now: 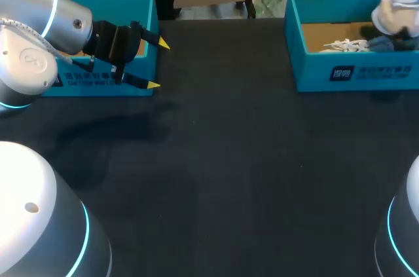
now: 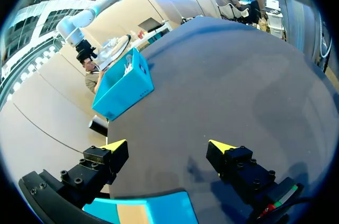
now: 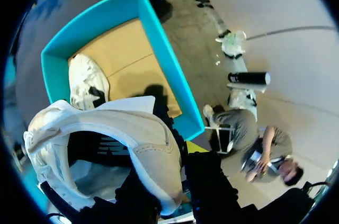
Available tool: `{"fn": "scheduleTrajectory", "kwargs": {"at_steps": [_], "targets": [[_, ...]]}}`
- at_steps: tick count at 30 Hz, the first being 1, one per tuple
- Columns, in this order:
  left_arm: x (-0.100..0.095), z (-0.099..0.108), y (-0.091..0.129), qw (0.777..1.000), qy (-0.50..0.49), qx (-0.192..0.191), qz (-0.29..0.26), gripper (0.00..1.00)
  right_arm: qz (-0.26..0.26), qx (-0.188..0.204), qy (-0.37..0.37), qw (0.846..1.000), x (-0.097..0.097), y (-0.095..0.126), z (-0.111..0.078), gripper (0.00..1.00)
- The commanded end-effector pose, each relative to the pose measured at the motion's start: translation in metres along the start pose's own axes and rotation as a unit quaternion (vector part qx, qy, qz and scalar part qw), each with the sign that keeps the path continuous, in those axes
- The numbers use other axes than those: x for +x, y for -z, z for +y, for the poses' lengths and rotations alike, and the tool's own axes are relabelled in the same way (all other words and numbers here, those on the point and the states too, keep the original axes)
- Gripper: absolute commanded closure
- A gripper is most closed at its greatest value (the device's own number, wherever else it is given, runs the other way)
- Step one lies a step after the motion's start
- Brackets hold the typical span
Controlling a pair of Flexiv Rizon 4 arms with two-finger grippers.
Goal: Take the shoe out of the shoebox, open the shoe tongue, remove and reinsert the insole, then place the shoe into the shoebox
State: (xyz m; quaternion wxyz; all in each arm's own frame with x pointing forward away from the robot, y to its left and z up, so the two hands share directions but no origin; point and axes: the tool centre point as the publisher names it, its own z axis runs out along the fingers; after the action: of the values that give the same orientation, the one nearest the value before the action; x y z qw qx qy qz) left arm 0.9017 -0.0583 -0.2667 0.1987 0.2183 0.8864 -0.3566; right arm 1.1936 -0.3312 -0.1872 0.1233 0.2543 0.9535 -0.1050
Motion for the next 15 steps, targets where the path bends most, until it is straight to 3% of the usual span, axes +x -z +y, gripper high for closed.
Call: {"fn": "scheduleTrajectory", "kwargs": {"at_steps": [1,3,5,9,15], "targets": [[0.001,-0.001,0.001,1.000,0.000,-0.001,0.000,0.00,-0.007,0.030,-0.150,0.988,0.006,0.007,-0.006,1.00],[0.001,-0.001,0.001,1.000,0.000,-0.001,0.000,0.00,-0.023,0.051,-0.203,0.978,0.011,0.006,-0.011,1.00],[0.001,-0.001,0.001,1.000,0.000,-0.001,0.000,0.00,-0.034,0.037,-0.271,0.961,0.016,0.006,-0.017,1.00],[0.001,-0.001,0.001,1.000,0.000,-0.001,0.000,0.00,-0.040,0.049,-0.384,0.921,0.024,0.006,-0.026,1.00],[0.001,-0.001,0.001,1.000,0.000,-0.001,0.000,0.00,-0.037,0.054,-0.466,0.882,0.026,0.005,-0.031,1.00]]}}
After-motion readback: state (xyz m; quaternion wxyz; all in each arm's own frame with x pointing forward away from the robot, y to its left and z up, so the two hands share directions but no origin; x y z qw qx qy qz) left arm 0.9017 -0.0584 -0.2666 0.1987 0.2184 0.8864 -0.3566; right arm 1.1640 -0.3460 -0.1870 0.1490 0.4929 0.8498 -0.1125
